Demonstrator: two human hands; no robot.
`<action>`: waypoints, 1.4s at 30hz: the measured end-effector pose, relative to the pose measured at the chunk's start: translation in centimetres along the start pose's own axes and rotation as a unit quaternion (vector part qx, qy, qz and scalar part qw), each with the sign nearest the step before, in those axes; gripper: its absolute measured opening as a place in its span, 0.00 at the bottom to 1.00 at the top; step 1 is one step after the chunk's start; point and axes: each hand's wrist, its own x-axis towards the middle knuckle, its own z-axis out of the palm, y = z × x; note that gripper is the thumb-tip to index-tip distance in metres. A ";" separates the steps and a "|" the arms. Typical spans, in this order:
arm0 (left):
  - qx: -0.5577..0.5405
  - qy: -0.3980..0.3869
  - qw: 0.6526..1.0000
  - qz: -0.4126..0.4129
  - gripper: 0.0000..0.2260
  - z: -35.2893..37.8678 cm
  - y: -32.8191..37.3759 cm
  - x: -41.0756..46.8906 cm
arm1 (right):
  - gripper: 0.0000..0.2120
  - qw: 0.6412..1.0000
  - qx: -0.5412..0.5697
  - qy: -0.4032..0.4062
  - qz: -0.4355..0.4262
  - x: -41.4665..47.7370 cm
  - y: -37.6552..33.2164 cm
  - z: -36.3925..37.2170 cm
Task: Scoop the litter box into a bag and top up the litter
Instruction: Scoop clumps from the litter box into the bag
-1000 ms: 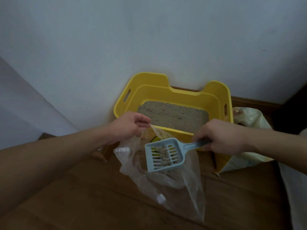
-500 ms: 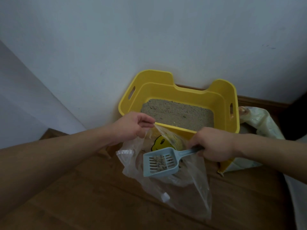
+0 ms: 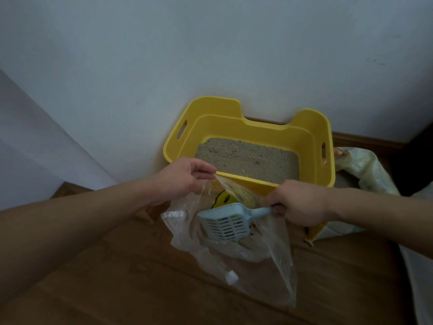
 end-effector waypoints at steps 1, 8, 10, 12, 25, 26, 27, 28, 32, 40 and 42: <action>0.000 0.000 1.000 -0.002 0.31 0.0 0.0 0.0 | 0.10 1.000 0.004 -0.005 0.004 0.0 0.1 0.1; 0.006 0.001 1.000 -0.007 0.31 0.0 0.2 0.0 | 0.08 1.000 0.006 -0.017 0.009 0.2 0.4 0.4; 0.009 0.000 1.000 -0.006 0.31 -0.1 0.2 -0.1 | 0.07 1.000 0.012 -0.017 0.005 0.3 0.4 0.3; 0.012 -0.002 1.000 -0.005 0.31 -0.1 0.2 -0.1 | 0.07 1.000 0.017 -0.017 0.004 0.3 0.5 0.2; -0.008 0.021 1.000 -0.012 0.20 -0.4 0.6 -0.2 | 0.15 0.992 0.098 0.082 -0.013 -1.4 1.7 -2.5; -0.008 0.022 1.000 -0.011 0.19 -0.4 0.6 -0.2 | 0.15 0.990 0.105 0.095 -0.015 -1.6 1.9 -2.7; -0.007 0.024 1.000 -0.011 0.19 -0.3 0.5 -0.2 | 0.15 0.988 0.108 0.108 -0.017 -1.7 2.2 -3.0; -0.006 0.028 0.999 -0.014 0.19 -0.4 0.5 -0.1 | 0.16 0.987 0.110 0.119 -0.017 -2.0 2.4 -3.2; -0.012 0.032 0.999 -0.018 0.18 -0.4 0.6 -0.1 | 0.15 0.982 0.088 0.167 0.022 -2.9 3.1 -4.3; -0.028 0.026 0.999 -0.011 0.19 -0.1 1.0 0.4 | 0.18 0.948 0.030 0.250 0.195 -2.0 5.4 -5.0; -0.042 0.019 0.999 -0.008 0.19 -0.1 0.9 0.8 | 0.16 0.943 0.023 0.246 0.223 -1.3 5.9 -4.7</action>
